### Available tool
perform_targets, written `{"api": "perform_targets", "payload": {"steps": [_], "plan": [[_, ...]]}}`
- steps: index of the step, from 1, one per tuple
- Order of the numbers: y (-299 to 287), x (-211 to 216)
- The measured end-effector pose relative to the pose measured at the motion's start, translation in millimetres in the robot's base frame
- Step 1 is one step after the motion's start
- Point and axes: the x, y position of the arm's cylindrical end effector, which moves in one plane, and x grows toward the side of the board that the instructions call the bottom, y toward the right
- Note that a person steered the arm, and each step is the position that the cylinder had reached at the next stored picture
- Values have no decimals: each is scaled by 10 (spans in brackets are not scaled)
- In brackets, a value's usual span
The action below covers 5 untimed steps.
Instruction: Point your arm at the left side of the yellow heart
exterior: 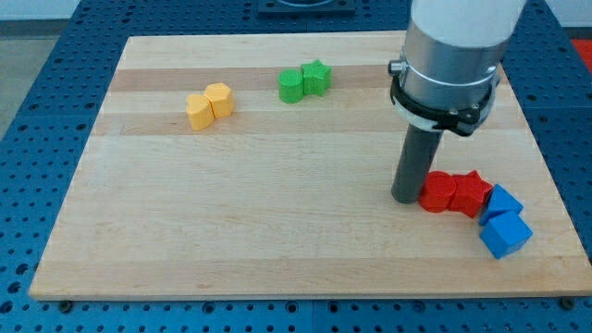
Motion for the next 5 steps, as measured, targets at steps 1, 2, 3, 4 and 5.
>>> {"api": "perform_targets", "payload": {"steps": [1, 2, 3, 4, 5], "plan": [[-82, -63], [-410, -445], [-960, -650], [-1565, -652], [-2173, -652]]}}
